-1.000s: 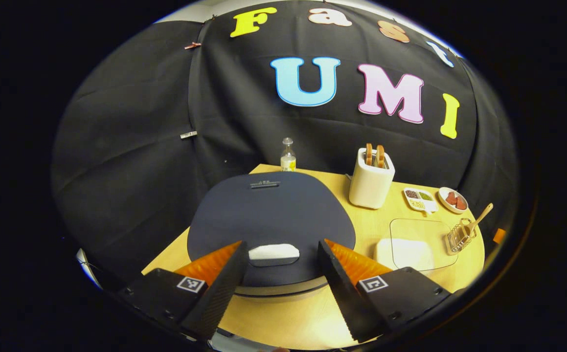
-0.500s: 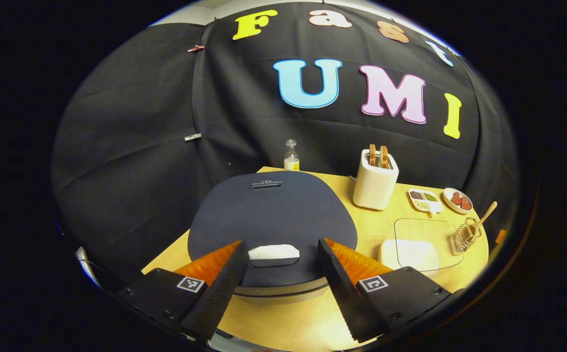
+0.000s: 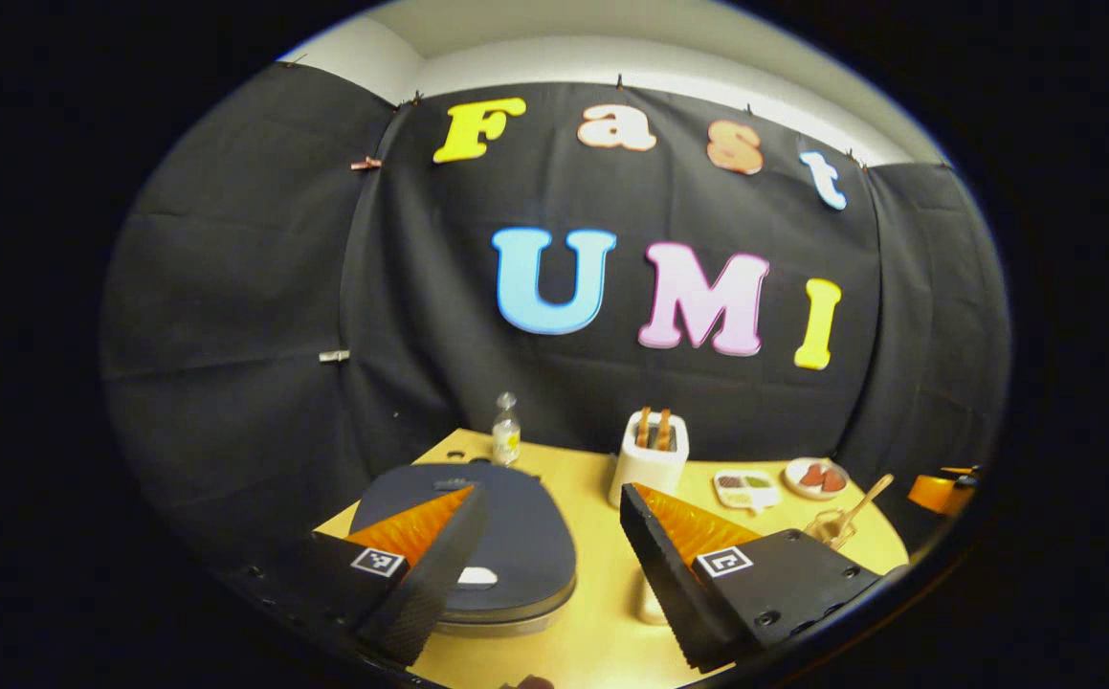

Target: Close the left gripper, press the button to open the rice cooker; take a wooden spoon from the chopstick holder with the right hand, scoop a spoonful of rice and pour it into the rice cooker, then put the wooden spoon back into the chopstick holder.

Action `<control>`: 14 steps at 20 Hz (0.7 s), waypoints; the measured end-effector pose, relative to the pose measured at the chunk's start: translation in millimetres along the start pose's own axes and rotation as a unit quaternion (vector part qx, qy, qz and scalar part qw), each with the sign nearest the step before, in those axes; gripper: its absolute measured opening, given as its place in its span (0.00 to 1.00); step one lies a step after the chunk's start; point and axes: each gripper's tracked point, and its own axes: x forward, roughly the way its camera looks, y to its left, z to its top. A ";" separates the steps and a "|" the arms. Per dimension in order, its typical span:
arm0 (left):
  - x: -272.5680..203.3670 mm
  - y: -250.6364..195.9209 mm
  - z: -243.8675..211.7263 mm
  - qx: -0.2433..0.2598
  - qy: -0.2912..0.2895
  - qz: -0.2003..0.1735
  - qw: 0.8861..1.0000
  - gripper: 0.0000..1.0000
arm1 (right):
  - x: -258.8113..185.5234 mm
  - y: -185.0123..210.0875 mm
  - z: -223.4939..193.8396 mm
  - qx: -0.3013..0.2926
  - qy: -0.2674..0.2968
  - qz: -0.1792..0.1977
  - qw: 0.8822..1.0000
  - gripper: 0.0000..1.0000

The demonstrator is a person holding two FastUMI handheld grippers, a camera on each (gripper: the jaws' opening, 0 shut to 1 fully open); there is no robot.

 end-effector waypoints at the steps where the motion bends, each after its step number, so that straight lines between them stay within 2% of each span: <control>1: -3.4 -7.1 11.3 0.003 -0.017 -0.007 1.000 0.95 | -4.4 -0.3 10.3 -0.012 -0.015 0.000 1.000 0.98; 3: -9.4 -21.1 21.2 0.010 -0.035 -0.028 0.999 0.95 | -13.5 -3.4 24.8 -0.029 -0.039 -0.006 0.999 0.98; 7: -24.6 -34.5 20.4 0.024 -0.038 -0.050 0.998 0.95 | -28.8 -4.1 40.1 -0.012 -0.068 -0.011 0.998 0.98; 9: -27.1 -40.8 20.5 0.031 -0.038 -0.057 0.997 0.95 | -26.3 -12.2 46.9 -0.017 -0.085 -0.030 0.996 0.98; 12: -22.5 -45.9 12.5 0.025 -0.022 -0.054 0.998 0.92 | -20.0 -5.2 40.9 0.002 -0.074 -0.039 0.997 0.98; 14: -21.2 -48.2 12.0 0.033 -0.020 -0.055 0.998 0.95 | -17.8 -3.8 39.5 0.011 -0.071 -0.043 0.997 0.98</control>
